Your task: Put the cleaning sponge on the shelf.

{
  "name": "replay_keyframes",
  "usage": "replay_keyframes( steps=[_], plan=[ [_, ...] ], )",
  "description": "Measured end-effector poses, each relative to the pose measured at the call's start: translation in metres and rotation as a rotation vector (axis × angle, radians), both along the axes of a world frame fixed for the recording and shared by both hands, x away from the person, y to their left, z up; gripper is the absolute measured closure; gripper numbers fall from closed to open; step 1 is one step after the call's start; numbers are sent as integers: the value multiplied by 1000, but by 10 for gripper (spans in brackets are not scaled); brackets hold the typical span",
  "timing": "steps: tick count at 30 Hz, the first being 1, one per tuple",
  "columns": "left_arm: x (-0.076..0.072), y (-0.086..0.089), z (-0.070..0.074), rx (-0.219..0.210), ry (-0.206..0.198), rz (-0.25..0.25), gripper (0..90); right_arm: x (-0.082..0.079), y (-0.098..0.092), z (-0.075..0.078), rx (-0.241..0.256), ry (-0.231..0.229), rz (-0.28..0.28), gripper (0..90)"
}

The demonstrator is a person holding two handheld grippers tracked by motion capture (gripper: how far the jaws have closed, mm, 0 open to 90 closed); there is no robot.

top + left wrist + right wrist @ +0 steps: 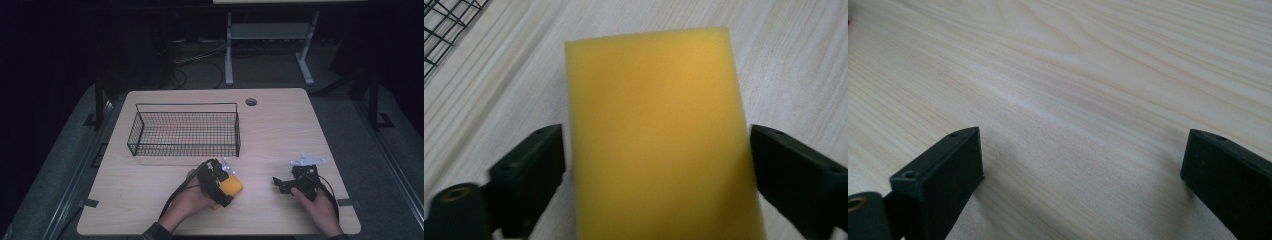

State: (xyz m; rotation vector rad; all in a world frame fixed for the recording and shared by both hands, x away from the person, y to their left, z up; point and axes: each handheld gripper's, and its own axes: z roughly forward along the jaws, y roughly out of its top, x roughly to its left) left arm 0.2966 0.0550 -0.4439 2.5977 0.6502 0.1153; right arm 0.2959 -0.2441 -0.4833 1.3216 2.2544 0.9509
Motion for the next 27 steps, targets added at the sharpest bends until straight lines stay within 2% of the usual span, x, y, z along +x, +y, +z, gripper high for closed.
replay_keyframes(
  steps=[7,21,27],
  plan=[
    [0,1,2,-6,-6,-3,213,0,0,0,0,0,0,25],
    [1,6,6,-12,3,-7,232,0,0,0,0,0,-1,25],
    [2,9,9,-29,13,-4,235,0,0,0,0,1,-1,25]
  ],
)
